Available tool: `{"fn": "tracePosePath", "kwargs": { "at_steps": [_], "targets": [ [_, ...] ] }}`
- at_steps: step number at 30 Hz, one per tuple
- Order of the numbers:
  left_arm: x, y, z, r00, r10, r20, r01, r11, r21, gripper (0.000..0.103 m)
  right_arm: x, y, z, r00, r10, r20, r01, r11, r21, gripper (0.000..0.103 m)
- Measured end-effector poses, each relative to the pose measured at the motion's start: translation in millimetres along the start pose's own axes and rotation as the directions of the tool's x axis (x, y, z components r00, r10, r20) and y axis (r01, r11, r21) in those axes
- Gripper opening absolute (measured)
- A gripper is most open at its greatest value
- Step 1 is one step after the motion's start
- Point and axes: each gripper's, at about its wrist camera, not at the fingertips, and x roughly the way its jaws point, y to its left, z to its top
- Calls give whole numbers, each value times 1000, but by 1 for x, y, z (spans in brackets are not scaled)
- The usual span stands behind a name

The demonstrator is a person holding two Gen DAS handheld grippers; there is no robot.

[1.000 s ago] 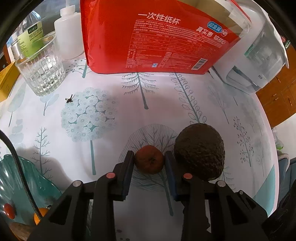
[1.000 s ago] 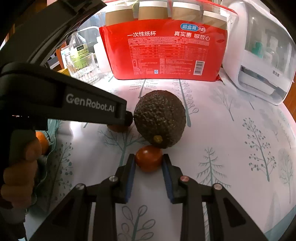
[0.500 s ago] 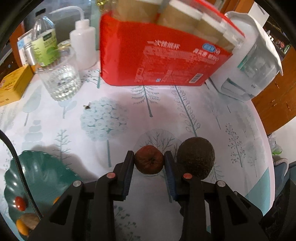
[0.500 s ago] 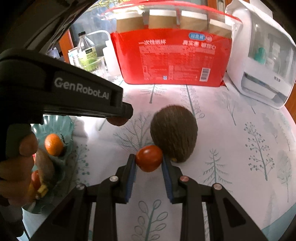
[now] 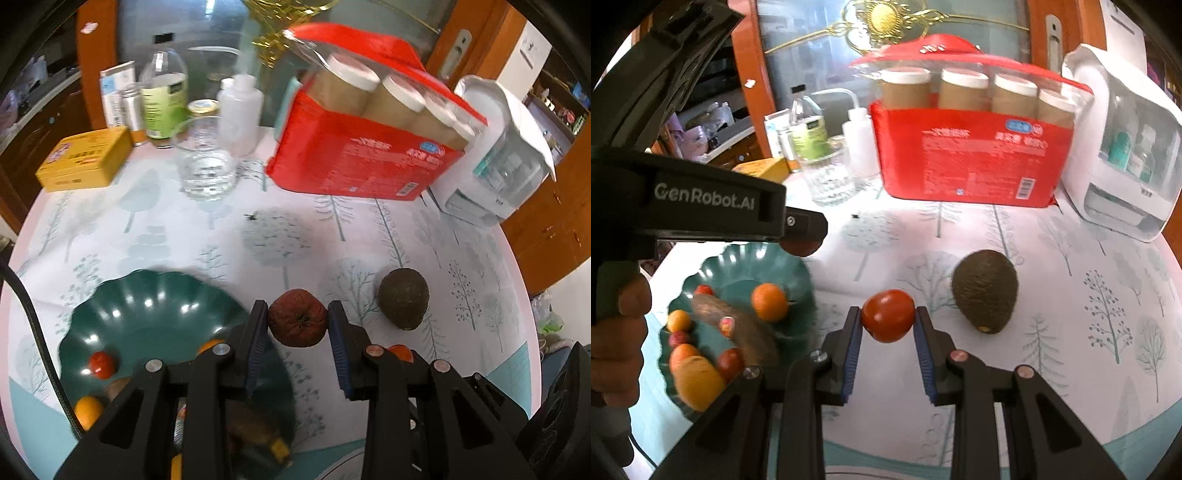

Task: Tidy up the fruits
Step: 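Place date and tomato on the green plate and open both tools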

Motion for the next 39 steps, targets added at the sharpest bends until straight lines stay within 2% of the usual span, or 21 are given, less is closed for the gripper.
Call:
{"fn": "tracePosePath", "kwargs": {
  "at_steps": [8, 16, 30, 39],
  "targets": [
    [-35, 38, -21, 999, 27, 26, -26, 998, -53, 31, -15, 35, -4, 999, 44, 1, -44, 998, -34, 29],
    [-53, 74, -41, 999, 46, 13, -45, 995, -86, 31, -19, 64, -18, 997, 71, -28, -72, 996, -51, 28],
    [-34, 106, -71, 994, 24, -108, -27, 999, -24, 32, -3, 105, -49, 992, 63, -107, -65, 998, -13, 29],
    [-33, 111, -79, 992, 12, -125, -12, 1000, -4, 33, 3, 114, -54, 992, 41, -122, -38, 999, 31, 29]
  ]
}}
